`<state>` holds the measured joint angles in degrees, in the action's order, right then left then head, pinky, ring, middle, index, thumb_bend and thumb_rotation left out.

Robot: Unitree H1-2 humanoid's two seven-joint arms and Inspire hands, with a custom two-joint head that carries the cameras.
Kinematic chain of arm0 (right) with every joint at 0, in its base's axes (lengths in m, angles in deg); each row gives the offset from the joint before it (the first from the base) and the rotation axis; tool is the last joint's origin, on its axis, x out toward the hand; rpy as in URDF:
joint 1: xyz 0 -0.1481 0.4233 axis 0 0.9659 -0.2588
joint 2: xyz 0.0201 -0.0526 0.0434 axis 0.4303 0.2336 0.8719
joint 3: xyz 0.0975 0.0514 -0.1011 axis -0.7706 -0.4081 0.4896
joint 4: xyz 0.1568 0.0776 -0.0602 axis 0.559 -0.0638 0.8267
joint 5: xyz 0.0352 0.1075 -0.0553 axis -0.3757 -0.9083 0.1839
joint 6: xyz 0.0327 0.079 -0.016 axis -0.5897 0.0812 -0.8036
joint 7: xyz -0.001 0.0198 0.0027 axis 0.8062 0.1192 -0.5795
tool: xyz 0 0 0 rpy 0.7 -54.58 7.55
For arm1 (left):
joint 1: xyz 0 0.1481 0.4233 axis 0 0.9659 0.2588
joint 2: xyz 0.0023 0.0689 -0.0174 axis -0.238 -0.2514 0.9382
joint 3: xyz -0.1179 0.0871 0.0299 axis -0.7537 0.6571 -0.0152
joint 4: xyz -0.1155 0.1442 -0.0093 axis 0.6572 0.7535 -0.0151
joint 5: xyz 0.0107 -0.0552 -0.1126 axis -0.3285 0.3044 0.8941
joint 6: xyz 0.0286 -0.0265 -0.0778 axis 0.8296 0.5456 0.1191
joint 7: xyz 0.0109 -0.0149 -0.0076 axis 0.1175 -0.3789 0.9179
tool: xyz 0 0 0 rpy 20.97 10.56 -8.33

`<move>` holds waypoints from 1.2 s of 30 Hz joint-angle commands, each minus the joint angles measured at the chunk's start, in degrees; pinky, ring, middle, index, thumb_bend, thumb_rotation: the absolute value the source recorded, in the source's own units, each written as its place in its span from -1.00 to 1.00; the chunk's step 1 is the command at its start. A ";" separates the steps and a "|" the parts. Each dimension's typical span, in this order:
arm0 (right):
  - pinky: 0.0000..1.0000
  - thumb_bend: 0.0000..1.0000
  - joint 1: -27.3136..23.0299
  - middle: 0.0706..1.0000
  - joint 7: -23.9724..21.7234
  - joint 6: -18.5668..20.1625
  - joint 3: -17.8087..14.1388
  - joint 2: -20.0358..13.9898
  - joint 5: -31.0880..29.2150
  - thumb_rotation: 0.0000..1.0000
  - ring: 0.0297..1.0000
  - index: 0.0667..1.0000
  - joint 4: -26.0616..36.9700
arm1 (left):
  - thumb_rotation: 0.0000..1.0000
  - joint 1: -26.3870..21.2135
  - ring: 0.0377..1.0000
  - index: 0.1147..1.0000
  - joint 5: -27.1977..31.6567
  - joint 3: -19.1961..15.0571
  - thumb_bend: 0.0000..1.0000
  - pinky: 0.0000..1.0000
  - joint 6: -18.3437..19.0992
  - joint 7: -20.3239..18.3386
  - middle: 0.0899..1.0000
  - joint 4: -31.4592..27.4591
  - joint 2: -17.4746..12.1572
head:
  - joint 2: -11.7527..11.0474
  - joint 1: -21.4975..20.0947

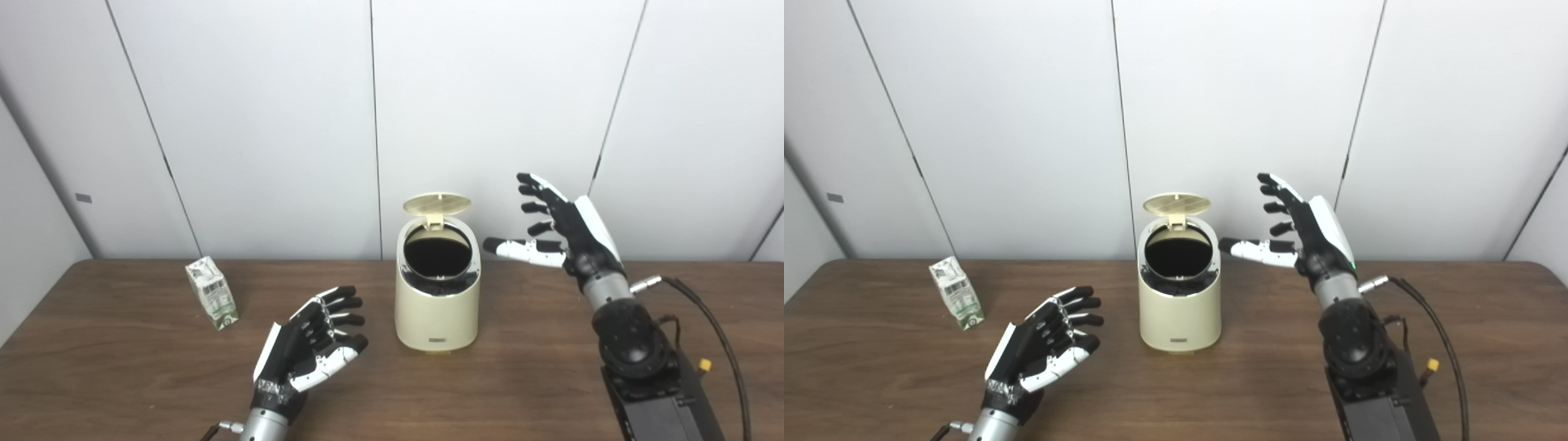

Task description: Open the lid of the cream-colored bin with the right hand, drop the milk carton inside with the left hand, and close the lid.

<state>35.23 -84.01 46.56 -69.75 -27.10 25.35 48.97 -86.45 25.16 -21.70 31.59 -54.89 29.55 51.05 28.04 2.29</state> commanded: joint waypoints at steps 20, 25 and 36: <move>0.40 0.71 14.18 0.79 1.04 -19.72 -0.48 1.16 -12.85 -0.26 0.62 0.80 0.78 | -0.59 -1.88 0.33 0.54 0.63 -0.19 0.38 0.00 -2.00 -0.40 0.44 -0.34 -0.61 | -0.55 -0.27; 0.39 0.70 14.69 0.78 1.44 -21.47 -0.51 1.45 -13.08 -0.36 0.61 0.79 -0.44 | -0.63 -1.95 0.33 0.54 1.05 -0.24 0.37 0.00 -2.40 -0.79 0.44 0.28 -0.65 | -1.87 2.00; 0.60 0.59 15.57 0.85 0.00 -22.31 -2.47 -0.74 -16.50 -0.50 0.76 0.88 -2.55 | -0.59 -2.20 0.26 0.54 -3.61 1.48 0.40 -0.03 -7.12 1.55 0.43 4.90 1.88 | -9.16 16.85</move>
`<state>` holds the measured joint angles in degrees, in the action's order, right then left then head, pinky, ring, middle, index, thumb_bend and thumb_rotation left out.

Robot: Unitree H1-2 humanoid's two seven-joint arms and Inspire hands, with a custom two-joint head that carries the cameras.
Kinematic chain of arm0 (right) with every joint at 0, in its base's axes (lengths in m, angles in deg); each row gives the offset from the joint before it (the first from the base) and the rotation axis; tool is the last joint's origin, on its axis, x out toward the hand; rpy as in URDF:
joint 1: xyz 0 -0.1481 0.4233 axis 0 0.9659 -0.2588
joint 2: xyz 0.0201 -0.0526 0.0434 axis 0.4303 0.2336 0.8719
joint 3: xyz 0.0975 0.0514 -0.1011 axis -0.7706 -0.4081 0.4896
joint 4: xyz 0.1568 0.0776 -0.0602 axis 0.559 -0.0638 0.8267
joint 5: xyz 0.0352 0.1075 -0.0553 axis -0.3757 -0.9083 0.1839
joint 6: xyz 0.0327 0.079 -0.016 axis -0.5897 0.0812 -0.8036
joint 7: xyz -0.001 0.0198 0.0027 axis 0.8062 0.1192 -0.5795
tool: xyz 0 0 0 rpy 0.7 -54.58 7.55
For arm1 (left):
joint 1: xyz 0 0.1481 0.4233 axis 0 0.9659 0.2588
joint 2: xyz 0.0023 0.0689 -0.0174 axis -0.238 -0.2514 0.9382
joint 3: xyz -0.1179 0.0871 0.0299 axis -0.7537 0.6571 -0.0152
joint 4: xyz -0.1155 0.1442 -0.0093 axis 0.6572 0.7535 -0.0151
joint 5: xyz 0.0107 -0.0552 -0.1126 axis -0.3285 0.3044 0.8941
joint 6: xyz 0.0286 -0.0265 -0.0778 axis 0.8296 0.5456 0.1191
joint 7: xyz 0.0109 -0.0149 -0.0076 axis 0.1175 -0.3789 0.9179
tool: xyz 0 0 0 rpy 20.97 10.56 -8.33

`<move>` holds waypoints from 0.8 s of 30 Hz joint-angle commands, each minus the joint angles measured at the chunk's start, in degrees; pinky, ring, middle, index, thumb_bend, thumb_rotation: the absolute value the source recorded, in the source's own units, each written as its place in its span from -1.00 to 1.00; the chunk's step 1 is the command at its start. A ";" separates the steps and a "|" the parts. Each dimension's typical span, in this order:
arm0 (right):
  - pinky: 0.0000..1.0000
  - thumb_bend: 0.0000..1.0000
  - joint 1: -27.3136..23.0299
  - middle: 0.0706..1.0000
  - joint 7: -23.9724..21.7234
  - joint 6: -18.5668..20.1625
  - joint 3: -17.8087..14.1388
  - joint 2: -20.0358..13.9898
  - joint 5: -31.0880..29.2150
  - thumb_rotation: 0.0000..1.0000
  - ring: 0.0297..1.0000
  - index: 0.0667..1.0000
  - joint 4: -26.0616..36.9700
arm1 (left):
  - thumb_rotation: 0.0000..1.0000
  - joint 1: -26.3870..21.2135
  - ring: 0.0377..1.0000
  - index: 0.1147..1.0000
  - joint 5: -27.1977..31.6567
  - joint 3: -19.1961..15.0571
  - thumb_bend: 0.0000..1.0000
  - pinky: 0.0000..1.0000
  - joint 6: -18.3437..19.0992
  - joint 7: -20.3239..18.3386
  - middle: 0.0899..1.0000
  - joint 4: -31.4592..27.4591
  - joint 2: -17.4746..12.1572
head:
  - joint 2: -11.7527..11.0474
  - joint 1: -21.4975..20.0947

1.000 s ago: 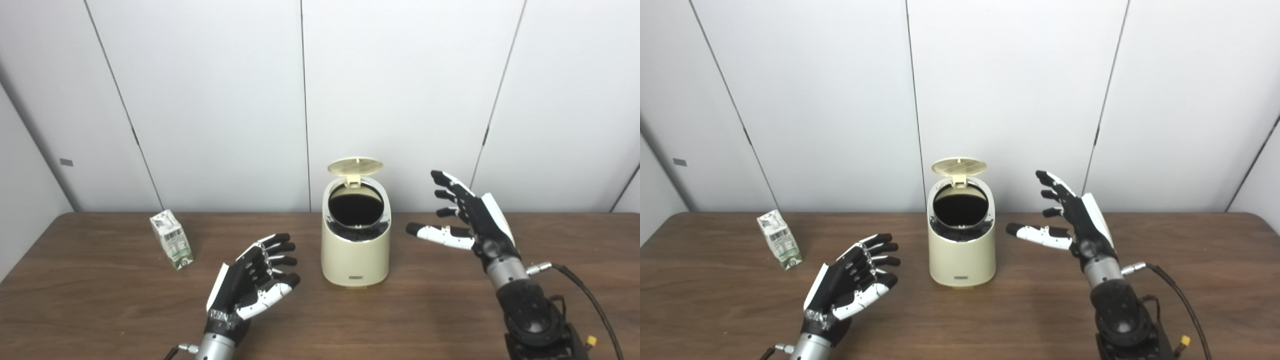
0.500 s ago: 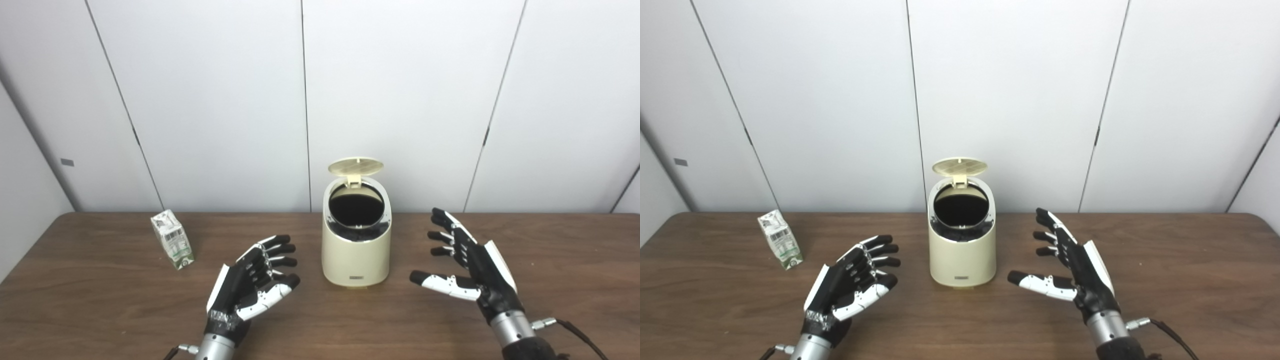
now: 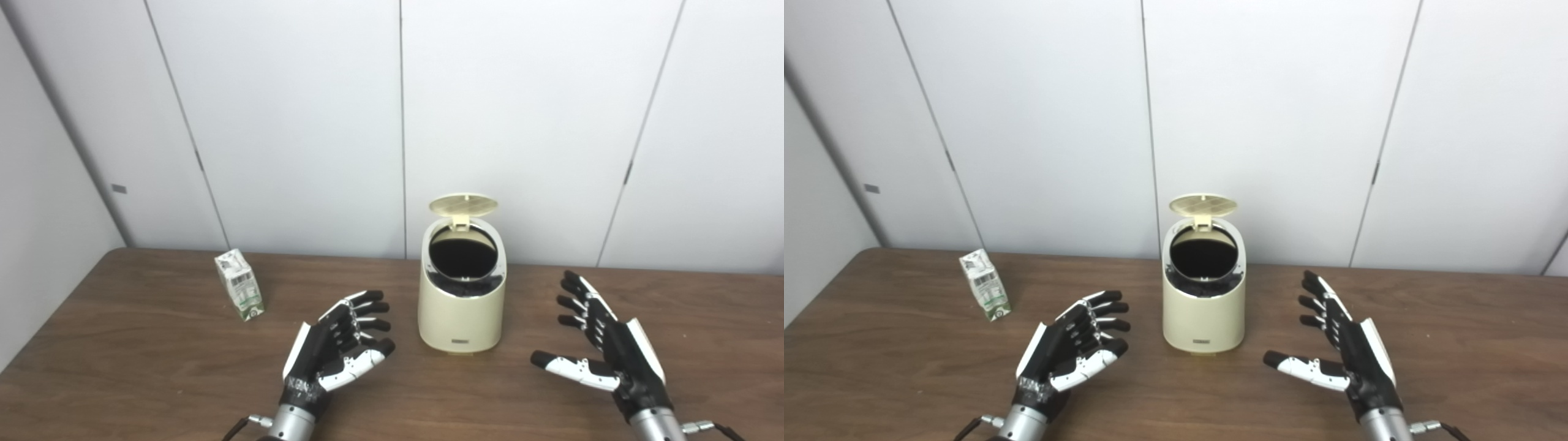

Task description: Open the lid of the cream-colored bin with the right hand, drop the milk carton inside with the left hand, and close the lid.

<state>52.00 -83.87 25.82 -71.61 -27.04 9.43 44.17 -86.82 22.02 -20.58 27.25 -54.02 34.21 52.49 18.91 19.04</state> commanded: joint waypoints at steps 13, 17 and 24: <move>0.38 0.59 -1.48 0.77 -0.75 0.15 -0.65 -1.37 -1.10 -0.47 0.63 0.79 4.20 | -0.76 -2.43 0.33 0.55 -6.13 -0.23 0.32 0.10 -7.47 4.34 0.45 -0.10 -0.20 | -0.76 3.05; 0.31 0.65 -1.92 0.76 -0.93 -0.32 -0.74 -1.76 -0.96 -0.40 0.61 0.78 3.60 | -0.68 -1.35 0.33 0.53 -11.84 -1.71 0.39 0.10 -6.55 6.65 0.43 -5.20 -3.08 | -0.61 3.67; 0.22 0.74 -2.44 0.78 -0.99 0.22 -0.44 -1.69 -0.73 -0.30 0.60 0.77 3.87 | -0.60 -0.82 0.32 0.51 -13.68 -6.19 0.41 0.09 -1.40 7.61 0.42 -13.34 -9.09 | -0.57 3.91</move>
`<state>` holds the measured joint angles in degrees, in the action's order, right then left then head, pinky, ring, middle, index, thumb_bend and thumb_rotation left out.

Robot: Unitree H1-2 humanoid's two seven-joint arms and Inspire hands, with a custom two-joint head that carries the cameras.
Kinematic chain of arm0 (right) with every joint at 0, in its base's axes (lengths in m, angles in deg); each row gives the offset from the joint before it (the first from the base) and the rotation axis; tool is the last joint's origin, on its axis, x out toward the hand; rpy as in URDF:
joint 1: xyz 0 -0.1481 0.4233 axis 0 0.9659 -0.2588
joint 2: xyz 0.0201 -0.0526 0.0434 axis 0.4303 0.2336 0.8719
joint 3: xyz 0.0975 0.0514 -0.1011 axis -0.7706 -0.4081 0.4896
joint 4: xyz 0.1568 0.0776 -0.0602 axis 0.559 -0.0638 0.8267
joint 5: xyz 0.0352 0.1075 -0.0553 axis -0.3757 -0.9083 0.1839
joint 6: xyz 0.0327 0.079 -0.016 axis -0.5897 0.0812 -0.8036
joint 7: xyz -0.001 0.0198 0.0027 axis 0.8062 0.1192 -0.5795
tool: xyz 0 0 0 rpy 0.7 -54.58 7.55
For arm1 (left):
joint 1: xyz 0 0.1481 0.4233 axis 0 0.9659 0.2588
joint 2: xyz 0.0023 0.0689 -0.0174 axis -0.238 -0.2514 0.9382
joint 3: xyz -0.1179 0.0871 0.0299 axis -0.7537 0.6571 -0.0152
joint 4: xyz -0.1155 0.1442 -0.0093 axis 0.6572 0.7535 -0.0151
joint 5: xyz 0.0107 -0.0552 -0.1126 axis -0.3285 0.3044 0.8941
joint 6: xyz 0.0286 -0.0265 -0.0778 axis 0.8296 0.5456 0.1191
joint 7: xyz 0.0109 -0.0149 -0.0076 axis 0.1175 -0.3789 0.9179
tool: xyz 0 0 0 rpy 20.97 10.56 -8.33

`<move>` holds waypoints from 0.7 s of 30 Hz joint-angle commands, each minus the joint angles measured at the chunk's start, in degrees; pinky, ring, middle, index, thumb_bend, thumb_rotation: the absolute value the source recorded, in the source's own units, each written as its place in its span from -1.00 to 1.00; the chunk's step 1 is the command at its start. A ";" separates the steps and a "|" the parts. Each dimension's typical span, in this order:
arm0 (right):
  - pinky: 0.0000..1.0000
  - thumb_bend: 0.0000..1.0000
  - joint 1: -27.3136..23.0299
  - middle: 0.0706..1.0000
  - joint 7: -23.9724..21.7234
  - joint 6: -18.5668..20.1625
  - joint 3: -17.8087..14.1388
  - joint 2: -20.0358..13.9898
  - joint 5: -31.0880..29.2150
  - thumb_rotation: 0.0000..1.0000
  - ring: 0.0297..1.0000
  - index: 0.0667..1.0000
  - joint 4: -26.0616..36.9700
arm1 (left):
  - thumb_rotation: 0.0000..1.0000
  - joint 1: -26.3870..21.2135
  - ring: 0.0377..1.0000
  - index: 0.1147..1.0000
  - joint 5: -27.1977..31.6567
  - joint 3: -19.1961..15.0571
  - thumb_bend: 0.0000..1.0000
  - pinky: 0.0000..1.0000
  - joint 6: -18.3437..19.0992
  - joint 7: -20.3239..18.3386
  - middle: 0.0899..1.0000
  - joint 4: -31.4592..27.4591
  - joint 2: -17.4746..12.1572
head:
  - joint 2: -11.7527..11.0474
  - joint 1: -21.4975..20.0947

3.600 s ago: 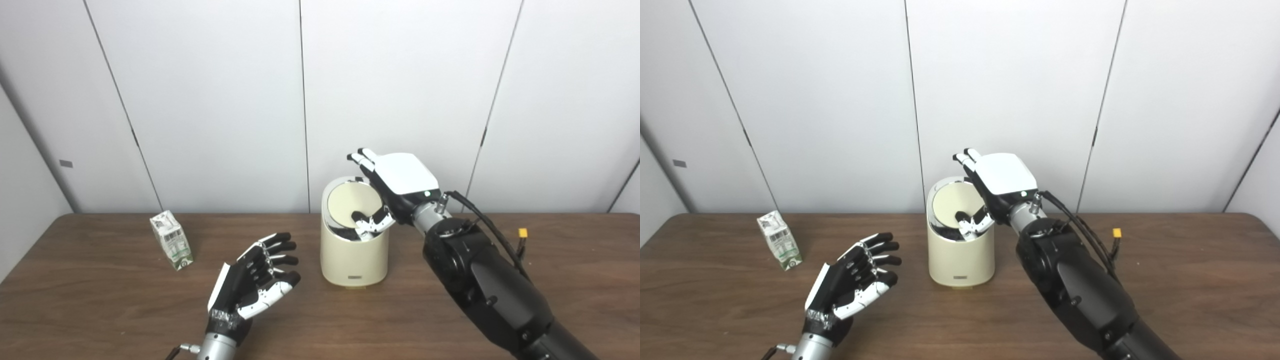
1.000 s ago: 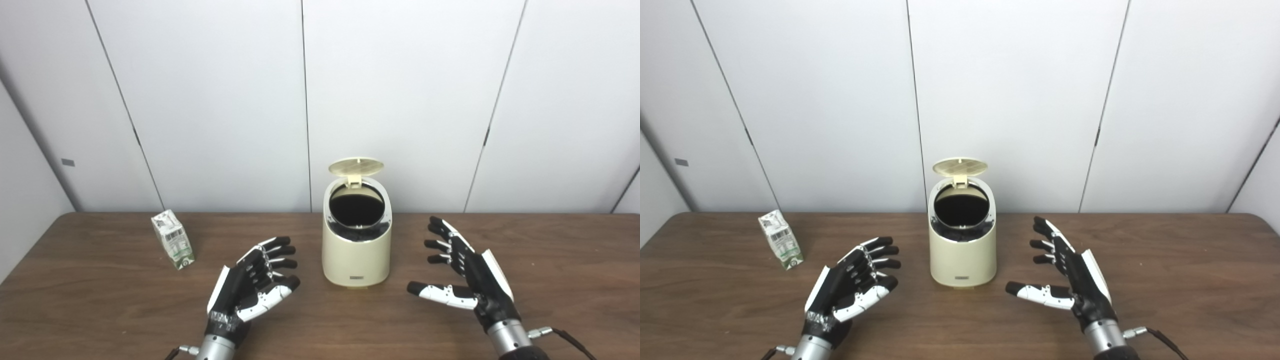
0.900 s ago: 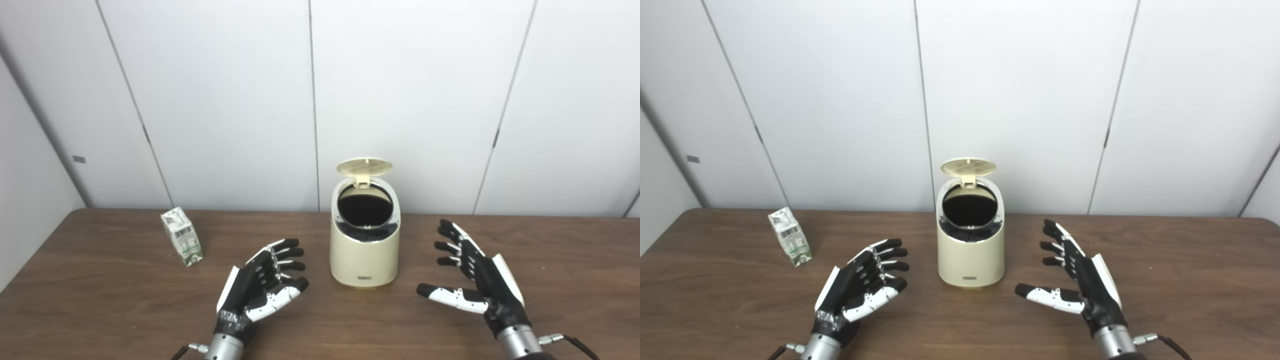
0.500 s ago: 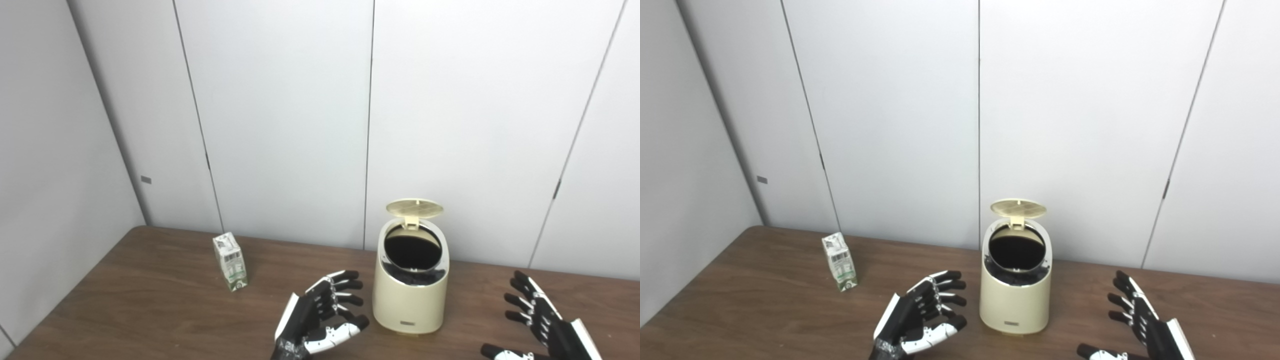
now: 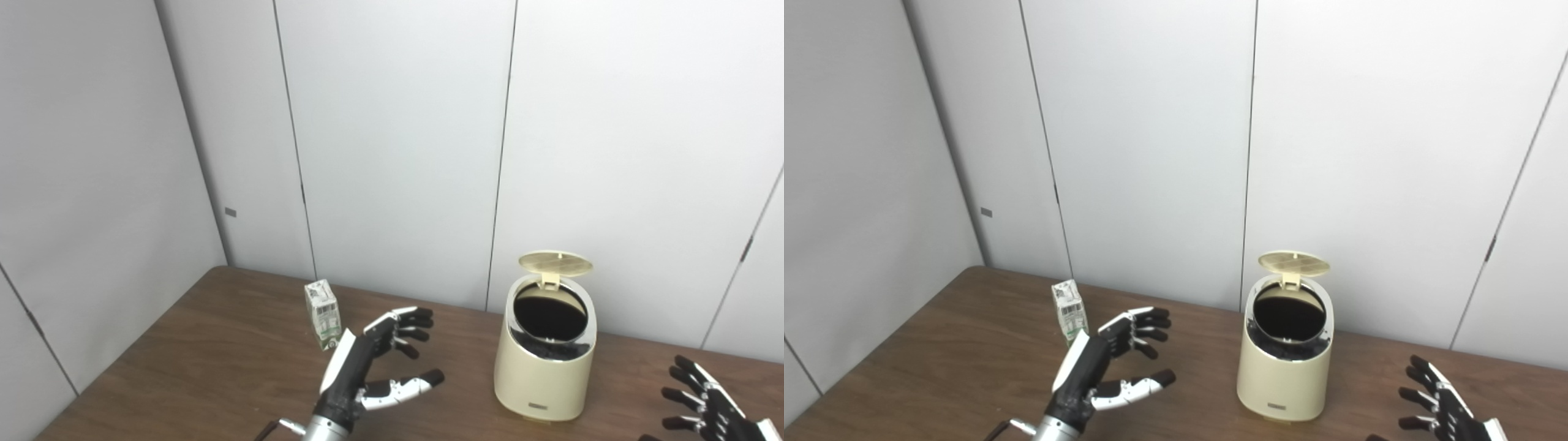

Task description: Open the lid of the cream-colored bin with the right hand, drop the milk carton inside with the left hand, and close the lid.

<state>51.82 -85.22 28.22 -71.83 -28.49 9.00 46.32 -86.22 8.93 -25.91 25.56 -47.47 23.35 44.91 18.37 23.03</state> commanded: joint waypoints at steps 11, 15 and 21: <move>0.20 0.59 -2.65 0.78 0.84 -3.33 0.43 -0.30 1.78 -0.44 0.59 0.79 1.11 | -0.93 -5.44 0.27 0.46 1.75 -6.54 0.44 0.10 5.31 0.58 0.37 -4.70 -10.29 | 0.34 0.11; 0.17 0.60 -2.69 0.77 0.77 -2.55 0.40 -0.27 2.02 -0.43 0.57 0.78 1.54 | -0.87 -7.67 0.29 0.44 1.17 -7.33 0.48 0.09 3.69 1.25 0.36 -2.41 -12.22 | 0.42 0.10; 0.19 0.63 -2.58 0.77 0.32 -2.46 0.21 -0.46 1.53 -0.38 0.57 0.77 1.51 | -0.82 -11.49 0.42 0.43 2.77 -8.69 0.59 0.25 -1.03 1.13 0.39 3.35 -15.14 | 0.53 0.13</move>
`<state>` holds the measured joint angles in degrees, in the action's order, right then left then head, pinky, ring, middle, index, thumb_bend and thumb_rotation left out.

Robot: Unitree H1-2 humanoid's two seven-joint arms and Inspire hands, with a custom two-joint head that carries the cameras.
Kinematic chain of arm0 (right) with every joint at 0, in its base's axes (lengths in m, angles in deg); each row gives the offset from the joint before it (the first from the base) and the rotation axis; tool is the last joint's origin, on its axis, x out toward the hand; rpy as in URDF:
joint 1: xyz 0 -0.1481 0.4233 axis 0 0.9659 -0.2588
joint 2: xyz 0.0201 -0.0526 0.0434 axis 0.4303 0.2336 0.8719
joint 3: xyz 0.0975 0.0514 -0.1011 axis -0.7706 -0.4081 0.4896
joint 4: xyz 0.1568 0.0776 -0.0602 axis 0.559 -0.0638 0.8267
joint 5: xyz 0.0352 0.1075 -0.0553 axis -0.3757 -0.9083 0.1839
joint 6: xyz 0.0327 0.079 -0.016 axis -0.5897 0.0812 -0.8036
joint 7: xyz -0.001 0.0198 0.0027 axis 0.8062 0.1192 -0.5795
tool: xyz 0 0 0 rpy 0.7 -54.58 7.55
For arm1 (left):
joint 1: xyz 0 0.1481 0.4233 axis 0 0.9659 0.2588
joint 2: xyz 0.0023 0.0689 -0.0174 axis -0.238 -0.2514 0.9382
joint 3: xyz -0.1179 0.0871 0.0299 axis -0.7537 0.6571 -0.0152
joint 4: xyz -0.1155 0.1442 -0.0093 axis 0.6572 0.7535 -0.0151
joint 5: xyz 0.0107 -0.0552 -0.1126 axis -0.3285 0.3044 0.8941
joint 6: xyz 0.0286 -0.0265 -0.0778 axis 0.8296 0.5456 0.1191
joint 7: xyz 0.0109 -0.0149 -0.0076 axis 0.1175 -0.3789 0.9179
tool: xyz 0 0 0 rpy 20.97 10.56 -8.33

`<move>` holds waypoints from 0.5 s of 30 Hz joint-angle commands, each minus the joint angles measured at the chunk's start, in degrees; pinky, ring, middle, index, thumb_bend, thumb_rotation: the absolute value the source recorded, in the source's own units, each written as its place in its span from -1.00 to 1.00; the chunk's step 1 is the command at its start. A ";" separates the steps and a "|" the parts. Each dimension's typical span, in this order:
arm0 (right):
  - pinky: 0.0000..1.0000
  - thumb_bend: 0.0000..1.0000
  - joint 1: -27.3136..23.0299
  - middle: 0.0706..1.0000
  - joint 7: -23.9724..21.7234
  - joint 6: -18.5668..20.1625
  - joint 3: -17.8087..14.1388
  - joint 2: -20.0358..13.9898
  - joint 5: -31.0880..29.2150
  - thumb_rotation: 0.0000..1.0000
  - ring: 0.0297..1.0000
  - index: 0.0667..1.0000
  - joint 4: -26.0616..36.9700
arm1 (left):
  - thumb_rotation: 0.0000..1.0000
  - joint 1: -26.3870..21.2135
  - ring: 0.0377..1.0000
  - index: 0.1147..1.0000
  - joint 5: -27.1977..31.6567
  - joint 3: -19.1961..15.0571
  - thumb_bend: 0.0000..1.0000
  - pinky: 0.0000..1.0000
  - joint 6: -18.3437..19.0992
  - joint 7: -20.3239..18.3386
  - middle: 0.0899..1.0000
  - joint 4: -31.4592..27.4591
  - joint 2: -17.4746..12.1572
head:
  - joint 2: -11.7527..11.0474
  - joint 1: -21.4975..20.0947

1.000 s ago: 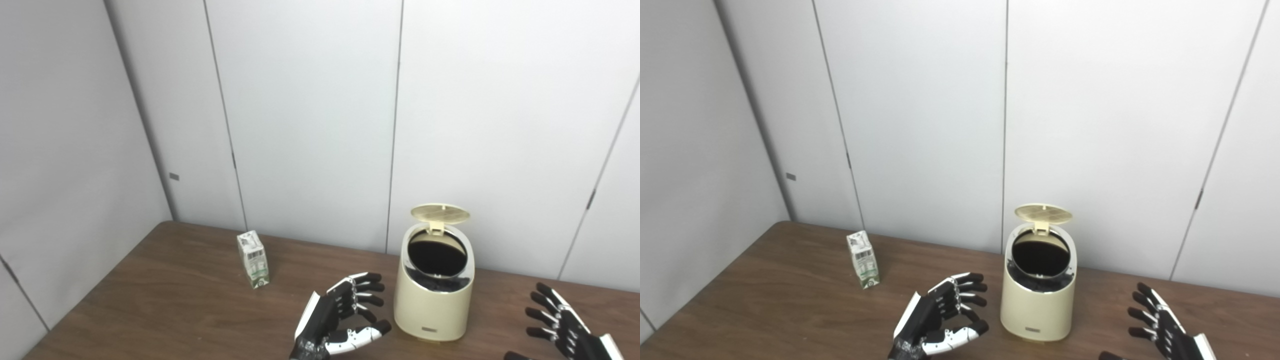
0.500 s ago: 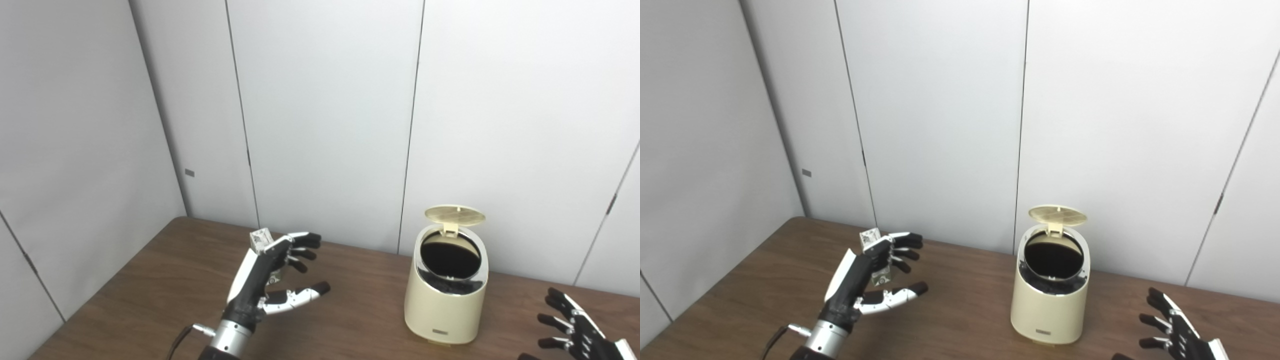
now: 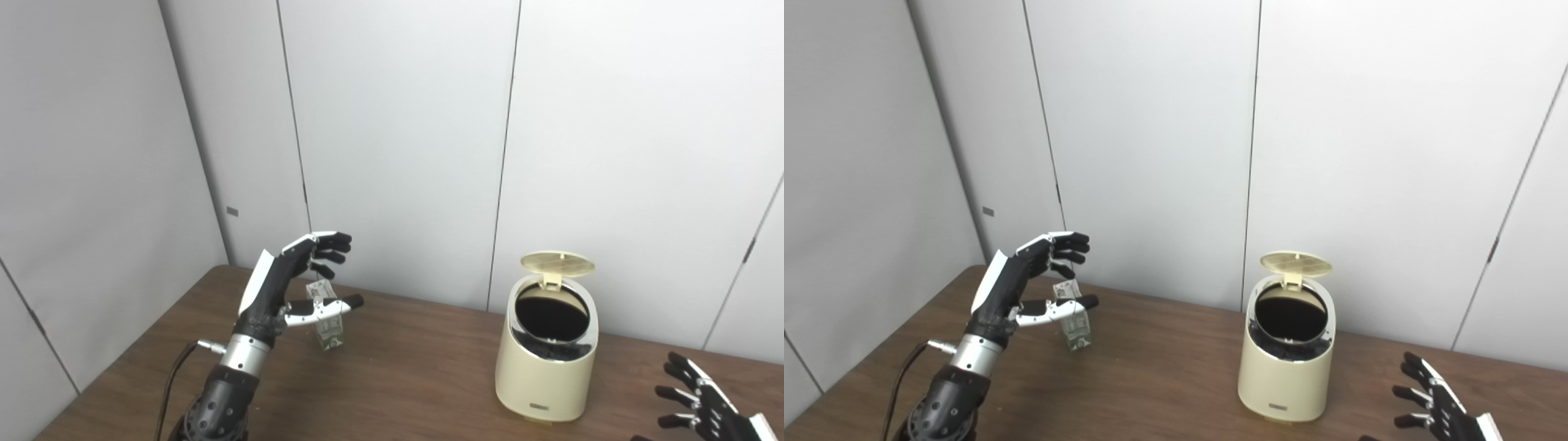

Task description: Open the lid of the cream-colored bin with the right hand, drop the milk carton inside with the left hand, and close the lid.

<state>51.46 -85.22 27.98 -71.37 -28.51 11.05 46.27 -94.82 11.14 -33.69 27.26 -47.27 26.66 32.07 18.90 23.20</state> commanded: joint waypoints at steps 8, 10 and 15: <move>0.16 0.59 -2.13 0.76 0.18 -2.79 -0.11 -0.53 -0.38 -0.41 0.55 0.78 1.62 | -0.74 -5.95 0.75 0.53 -0.44 -1.14 0.67 0.56 -5.07 2.08 0.67 6.70 -4.47 | 0.17 -0.23; 0.15 0.59 -2.16 0.76 0.12 -2.78 -0.10 -0.66 -0.30 -0.41 0.55 0.78 1.67 | -0.72 -6.31 0.83 0.59 -0.72 -1.02 0.69 0.69 -4.62 2.51 0.76 7.84 -4.75 | 0.21 -0.27; 0.12 0.64 -2.09 0.75 0.00 -2.47 -0.33 -0.82 -0.60 -0.36 0.54 0.76 1.93 | -0.60 -7.37 0.92 0.75 -0.94 -1.04 0.73 0.85 -4.33 3.27 0.89 11.95 -5.39 | 0.47 -0.42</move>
<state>51.45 -85.50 27.96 -71.33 -28.67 11.05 46.31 -99.31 10.41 -34.13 24.27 -45.29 38.88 28.81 19.42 22.85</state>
